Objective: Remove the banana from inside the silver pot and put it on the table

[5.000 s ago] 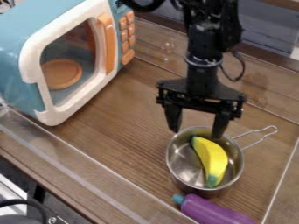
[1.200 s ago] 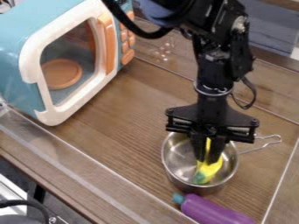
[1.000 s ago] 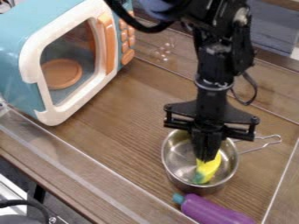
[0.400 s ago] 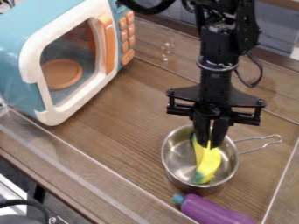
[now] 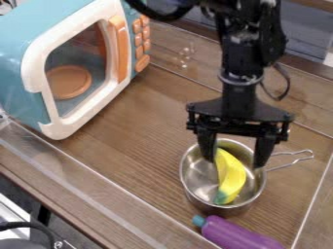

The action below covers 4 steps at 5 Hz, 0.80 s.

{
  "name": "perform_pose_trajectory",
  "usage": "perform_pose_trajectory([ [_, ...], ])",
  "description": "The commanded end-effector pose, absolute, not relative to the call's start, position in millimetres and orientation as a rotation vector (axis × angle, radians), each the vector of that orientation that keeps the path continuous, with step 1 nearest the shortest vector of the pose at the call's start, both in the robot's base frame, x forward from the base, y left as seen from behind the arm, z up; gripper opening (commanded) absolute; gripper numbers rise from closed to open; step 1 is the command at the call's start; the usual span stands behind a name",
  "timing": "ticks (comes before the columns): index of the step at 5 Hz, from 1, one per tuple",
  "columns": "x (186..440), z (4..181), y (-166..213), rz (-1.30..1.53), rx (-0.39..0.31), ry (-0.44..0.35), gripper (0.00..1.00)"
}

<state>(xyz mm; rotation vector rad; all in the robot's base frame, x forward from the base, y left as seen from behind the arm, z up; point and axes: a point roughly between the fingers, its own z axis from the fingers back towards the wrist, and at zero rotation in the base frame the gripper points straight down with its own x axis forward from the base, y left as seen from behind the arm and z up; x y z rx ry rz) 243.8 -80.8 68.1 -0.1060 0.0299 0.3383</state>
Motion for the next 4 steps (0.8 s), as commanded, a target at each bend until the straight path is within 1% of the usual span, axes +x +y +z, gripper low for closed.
perform_pose_trajectory([
  [1, 247.1, 54.2, -82.9, 0.353, -0.098, -0.008, 1.0],
  [2, 247.7, 32.8, -85.3, 0.377, -0.08, -0.017, 1.0],
  [3, 247.8, 26.7, -85.9, 0.38, -0.075, -0.019, 0.0],
  [4, 246.6, 42.4, -84.5, 0.362, -0.073, -0.006, 0.0],
])
